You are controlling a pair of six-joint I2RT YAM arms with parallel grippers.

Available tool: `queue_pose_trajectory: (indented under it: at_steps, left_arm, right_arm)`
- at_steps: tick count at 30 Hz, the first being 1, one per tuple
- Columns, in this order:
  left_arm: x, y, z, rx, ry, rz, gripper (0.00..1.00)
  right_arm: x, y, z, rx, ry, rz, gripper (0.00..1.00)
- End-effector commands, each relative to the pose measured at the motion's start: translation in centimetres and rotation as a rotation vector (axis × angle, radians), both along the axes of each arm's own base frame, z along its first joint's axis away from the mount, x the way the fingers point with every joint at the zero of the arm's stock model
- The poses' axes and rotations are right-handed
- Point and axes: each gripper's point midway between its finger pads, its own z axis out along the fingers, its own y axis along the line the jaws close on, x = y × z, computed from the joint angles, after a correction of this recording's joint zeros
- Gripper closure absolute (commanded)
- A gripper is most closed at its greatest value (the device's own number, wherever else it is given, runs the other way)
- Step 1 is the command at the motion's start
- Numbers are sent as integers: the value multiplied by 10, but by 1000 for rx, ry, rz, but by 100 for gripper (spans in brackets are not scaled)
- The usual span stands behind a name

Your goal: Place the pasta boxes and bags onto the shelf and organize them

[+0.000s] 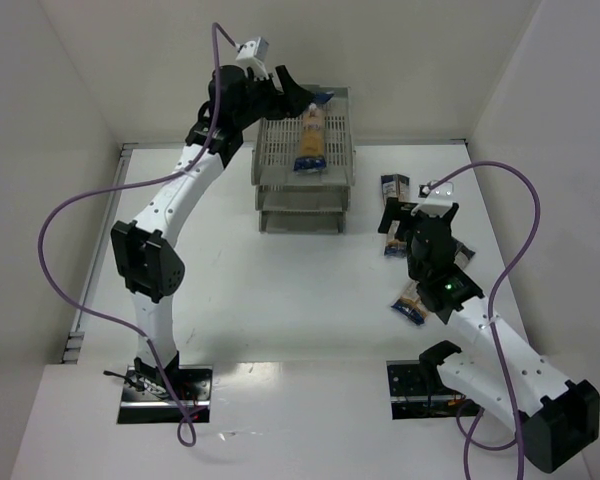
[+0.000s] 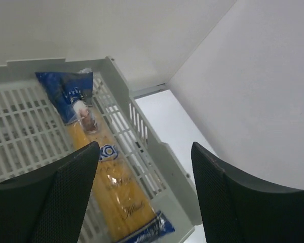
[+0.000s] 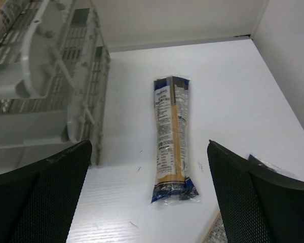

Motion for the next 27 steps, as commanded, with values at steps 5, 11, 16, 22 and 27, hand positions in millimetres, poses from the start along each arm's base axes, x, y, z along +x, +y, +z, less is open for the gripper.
queue_pose_trajectory:
  at_steps: [5, 11, 16, 22, 27]
  left_arm:
    - [-38, 28, 66, 63, -247, 49, 19]
    - [-75, 88, 69, 144, -268, 281, 15]
    - [-139, 139, 19, 216, -209, 400, 14]
    - [-179, 178, -11, 214, -130, 481, 13]
    - [-185, 195, -9, 199, -135, 521, 13]
  right_arm:
    - [50, -29, 1, 148, 109, -84, 0]
    - [121, -22, -49, 133, 341, -131, 0]
    - [157, -28, -115, 153, 533, -180, 0]
    - [156, -26, -188, 122, 730, -204, 0]
    - [146, -38, -220, 93, 801, -260, 0]
